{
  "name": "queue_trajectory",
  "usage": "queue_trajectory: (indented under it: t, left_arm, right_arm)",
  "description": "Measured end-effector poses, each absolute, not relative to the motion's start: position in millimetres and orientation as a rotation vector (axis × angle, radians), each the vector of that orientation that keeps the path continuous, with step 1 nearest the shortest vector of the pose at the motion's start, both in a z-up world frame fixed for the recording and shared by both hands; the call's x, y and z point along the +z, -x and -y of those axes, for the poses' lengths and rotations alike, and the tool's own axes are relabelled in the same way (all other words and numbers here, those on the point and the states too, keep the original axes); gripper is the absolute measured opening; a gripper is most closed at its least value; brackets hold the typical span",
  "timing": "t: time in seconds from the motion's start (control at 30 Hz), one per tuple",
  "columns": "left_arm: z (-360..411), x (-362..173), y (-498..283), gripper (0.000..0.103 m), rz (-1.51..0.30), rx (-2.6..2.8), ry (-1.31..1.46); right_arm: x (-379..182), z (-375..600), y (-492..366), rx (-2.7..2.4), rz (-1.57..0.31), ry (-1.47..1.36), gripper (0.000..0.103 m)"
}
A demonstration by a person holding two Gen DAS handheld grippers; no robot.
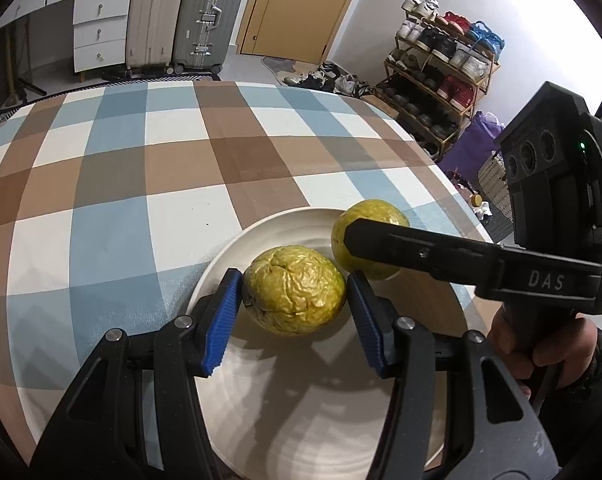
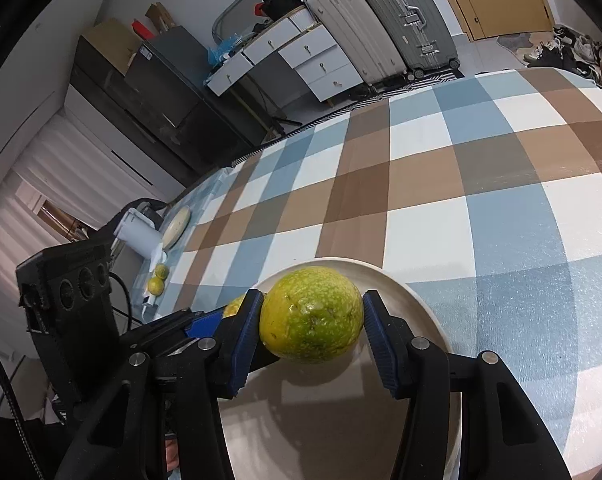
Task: Organize fruits
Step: 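Carry both held fruits over the cream plate with both tools, then lower both fruits onto the plate and open both tools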
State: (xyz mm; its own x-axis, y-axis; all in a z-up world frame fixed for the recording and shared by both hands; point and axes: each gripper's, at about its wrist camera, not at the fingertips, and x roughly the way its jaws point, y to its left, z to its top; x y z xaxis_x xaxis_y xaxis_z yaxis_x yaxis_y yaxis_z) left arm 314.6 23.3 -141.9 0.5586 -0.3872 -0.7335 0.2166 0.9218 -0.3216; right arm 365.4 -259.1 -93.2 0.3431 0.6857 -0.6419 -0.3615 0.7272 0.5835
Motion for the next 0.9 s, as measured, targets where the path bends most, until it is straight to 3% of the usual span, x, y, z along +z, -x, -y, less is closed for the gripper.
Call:
queue_trajectory:
  t: [0.07, 0.13, 0.2, 0.33, 0.43, 0.53, 0.6, 0.9]
  left_arm:
    - [-23, -141, -314, 0.051, -0.903, -0.341, 0.191]
    - [-25, -138, -312, 0.052, -0.883, -0.322, 0.187]
    - [-25, -136, -311, 0.061, -0.883, -0.315, 0.182]
    - [-28, -127, -300, 0.065, -0.870, -0.290, 0.181]
    - [-31, -114, -285, 0.074, -0.836, -0.268, 0.179]
    - [-31, -100, -266, 0.078, -0.806, -0.245, 0.157]
    - [-32, -91, -253, 0.080, -0.792, -0.239, 0.153]
    - [-29, -54, -183, 0.085, -0.727, -0.210, 0.123]
  right_arm:
    - [-95, 260, -366, 0.691, -1.020, -0.381, 0.053]
    - [-97, 261, -367, 0.696, -1.032, -0.393, 0.062]
    - [-94, 264, -365, 0.716, -1.021, -0.419, 0.070]
    - [-80, 273, -355, 0.707, -0.975, -0.428, 0.080]
    - [-67, 284, -341, 0.688, -0.930, -0.440, 0.090]
    - [-52, 292, -321, 0.679, -0.885, -0.426, 0.092]
    - [-43, 297, -306, 0.666, -0.860, -0.412, 0.102]
    - [-14, 311, -236, 0.644, -0.763, -0.370, 0.103]
